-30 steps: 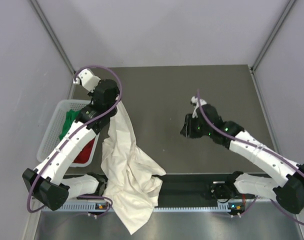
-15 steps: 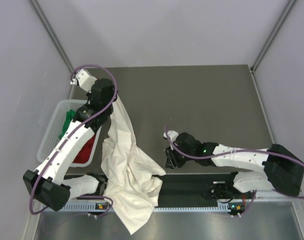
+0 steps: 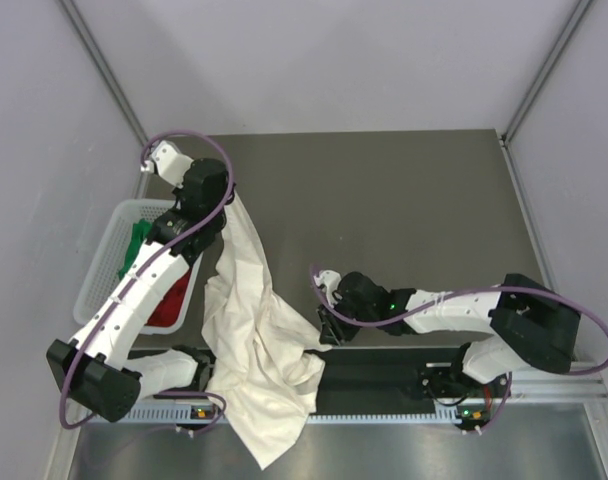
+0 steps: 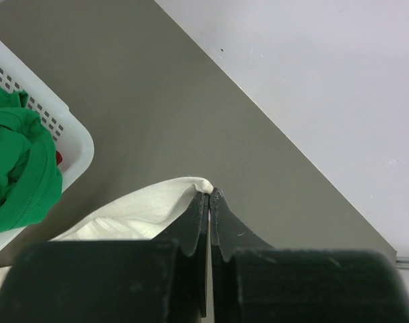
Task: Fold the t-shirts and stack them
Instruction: Flatten the tshirt out
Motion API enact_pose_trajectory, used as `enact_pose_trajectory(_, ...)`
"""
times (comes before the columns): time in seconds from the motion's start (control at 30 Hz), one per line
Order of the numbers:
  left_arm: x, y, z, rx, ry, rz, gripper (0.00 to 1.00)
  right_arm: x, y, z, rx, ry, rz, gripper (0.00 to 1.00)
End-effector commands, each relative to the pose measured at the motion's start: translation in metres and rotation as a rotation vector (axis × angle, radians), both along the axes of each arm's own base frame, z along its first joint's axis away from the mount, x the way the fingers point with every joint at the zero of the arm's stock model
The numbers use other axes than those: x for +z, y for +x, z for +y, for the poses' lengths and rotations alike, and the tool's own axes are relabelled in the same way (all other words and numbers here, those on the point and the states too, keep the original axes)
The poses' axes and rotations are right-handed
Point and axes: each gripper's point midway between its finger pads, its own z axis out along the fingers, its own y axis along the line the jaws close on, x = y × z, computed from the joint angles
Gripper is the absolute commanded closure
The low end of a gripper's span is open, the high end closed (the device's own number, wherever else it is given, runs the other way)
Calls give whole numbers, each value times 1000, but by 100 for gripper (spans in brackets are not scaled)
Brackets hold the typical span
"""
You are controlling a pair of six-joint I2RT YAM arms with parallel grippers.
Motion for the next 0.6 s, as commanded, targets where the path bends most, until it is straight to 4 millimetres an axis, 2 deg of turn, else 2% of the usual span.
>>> enact_pose_trajectory(0.0,8,-3,6,23,-20,-30,100,1,0,11,35,32,-39,65)
enact_pose_trajectory(0.17,5,-2,5,24,-23,-24,100,-9,-1,6,32,-4,-31,66)
enact_pose_trajectory(0.3,5,-1,5,26,-29,-25,100,-10,-6,6,43,0,-24,70)
enact_pose_trajectory(0.4,7,-2,5,27,-29,-26,100,-11,2,-1,-2,-33,-54,81)
enact_pose_trajectory(0.43,7,-2,6,27,-29,-25,100,-15,3,-10,-24,-77,-55,90)
enact_pose_trajectory(0.47,7,-3,6,29,-28,-25,100,-8,9,-12,-51,-86,-80,94)
enact_pose_trajectory(0.5,11,-3,7,30,-32,-32,100,-1,25,-17,-123,-117,-136,100)
enact_pose_trajectory(0.53,14,-3,7,31,-37,-39,100,0,28,-32,-169,-189,-140,100)
enact_pose_trajectory(0.57,16,-3,7,30,-39,-40,100,20,37,-36,-213,-182,-181,100)
